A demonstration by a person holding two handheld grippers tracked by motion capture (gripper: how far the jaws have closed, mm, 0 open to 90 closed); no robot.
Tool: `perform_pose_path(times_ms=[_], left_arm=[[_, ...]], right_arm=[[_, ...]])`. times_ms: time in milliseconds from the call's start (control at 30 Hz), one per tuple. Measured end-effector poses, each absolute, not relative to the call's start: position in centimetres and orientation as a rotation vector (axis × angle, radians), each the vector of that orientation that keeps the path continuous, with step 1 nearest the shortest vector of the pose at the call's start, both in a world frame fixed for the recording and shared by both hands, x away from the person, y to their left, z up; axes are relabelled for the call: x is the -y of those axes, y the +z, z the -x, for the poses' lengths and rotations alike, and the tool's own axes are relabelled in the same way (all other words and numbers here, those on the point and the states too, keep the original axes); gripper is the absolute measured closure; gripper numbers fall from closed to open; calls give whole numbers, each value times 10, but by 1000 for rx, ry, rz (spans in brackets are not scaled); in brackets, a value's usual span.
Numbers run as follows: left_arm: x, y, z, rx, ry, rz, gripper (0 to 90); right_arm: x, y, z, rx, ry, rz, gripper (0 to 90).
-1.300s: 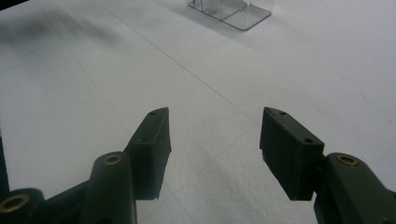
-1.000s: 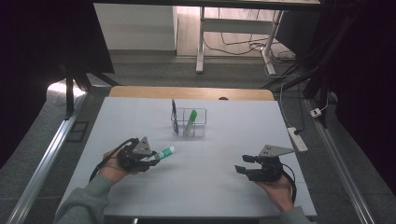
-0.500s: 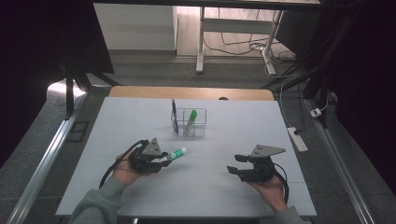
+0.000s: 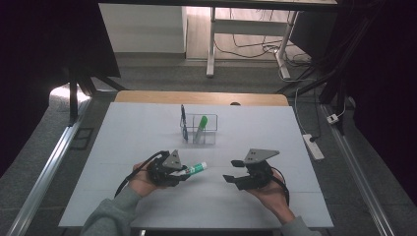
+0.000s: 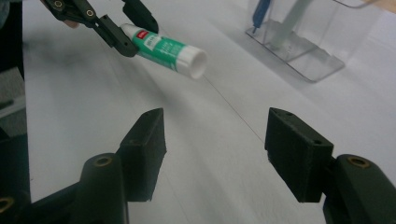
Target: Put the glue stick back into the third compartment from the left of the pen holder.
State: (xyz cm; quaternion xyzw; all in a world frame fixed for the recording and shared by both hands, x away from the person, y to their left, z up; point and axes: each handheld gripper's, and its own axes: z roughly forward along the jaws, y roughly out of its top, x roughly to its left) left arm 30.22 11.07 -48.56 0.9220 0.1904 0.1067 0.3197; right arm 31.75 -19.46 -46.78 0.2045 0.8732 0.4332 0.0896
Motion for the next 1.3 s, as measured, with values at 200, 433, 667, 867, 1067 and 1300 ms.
perform_pose_path(times_ms=[200, 433, 667, 867, 1067, 1300], left_arm=[[-103, -485, -302, -470, 269, -2435, 649], [-96, -484, -302, -437, 256, -2439, 649], [-89, -486, -301, -408, 238, -2448, 649], [-83, -486, -300, -386, 223, -2454, 648], [-77, -486, -299, -368, 209, -2460, 648], [-75, -486, -297, -331, 196, -2464, 648]], right_arm=[[173, -468, -319, -2661, 1215, -524, 374], [160, -465, -322, -2683, 1151, -454, 352], [148, -462, -323, -2708, 1060, -368, 333], [140, -464, -321, -2743, 1013, -292, 325], [129, -469, -316, -2768, 923, -186, 326], [121, -474, -312, -2783, 850, -101, 394]])
